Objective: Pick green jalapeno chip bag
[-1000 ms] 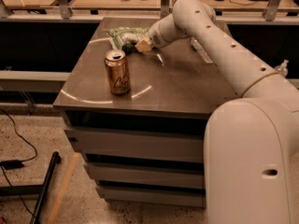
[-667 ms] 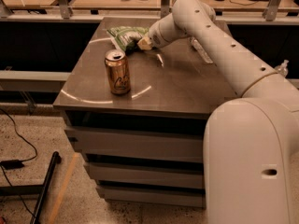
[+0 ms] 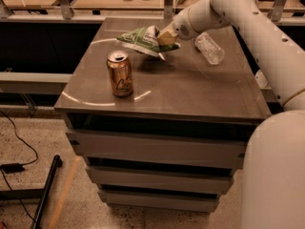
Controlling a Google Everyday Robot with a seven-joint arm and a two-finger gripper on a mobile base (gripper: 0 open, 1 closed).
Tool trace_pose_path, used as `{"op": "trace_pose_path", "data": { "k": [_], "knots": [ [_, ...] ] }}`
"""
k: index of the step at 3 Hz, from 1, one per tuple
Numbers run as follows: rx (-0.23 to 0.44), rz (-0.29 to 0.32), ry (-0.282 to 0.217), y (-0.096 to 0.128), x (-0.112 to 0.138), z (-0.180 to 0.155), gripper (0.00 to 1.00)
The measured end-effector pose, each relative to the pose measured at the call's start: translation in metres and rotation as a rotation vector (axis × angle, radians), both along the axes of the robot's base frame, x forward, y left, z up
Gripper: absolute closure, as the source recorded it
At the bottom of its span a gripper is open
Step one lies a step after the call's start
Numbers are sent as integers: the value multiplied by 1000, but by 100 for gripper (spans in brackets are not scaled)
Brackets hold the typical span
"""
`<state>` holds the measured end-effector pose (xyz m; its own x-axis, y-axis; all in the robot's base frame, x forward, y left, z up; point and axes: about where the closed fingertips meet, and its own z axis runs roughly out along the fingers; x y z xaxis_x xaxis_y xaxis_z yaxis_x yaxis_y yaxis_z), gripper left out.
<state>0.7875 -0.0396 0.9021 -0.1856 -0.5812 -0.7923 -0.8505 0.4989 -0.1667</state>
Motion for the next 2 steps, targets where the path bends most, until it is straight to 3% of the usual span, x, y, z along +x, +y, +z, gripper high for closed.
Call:
{"op": "trace_pose_path", "data": {
  "k": [2],
  "knots": [
    [-1, 17, -8, 7, 0, 0, 100]
  ]
}}
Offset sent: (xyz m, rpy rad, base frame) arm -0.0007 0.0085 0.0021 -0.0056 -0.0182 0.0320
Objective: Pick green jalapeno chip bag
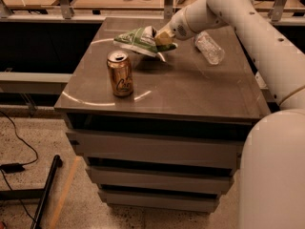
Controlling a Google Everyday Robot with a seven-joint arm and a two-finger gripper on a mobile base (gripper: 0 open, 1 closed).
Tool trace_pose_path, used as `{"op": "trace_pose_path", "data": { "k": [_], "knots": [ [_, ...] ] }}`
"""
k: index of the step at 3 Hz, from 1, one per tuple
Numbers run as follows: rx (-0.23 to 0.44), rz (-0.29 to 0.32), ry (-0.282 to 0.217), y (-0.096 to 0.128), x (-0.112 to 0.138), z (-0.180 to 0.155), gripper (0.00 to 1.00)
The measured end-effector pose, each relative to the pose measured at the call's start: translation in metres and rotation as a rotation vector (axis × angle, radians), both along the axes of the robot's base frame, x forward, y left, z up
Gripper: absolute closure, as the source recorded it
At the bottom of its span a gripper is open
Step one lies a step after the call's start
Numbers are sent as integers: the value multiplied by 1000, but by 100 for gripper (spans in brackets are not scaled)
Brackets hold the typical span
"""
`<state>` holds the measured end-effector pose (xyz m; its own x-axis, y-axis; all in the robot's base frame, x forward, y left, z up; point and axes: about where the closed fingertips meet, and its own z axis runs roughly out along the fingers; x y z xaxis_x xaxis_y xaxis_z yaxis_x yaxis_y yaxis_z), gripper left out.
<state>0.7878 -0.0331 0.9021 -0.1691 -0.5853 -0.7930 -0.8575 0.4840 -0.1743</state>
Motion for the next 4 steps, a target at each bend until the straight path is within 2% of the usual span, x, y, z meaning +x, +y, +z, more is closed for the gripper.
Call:
{"op": "trace_pose_path", "data": {
  "k": [1, 2, 3, 4],
  "knots": [
    [9, 52, -113, 23, 6, 35, 100],
    [9, 72, -190, 33, 9, 63, 100],
    [42, 74, -255, 31, 6, 90, 100],
    [44, 74, -258, 32, 6, 91, 100]
  ]
}}
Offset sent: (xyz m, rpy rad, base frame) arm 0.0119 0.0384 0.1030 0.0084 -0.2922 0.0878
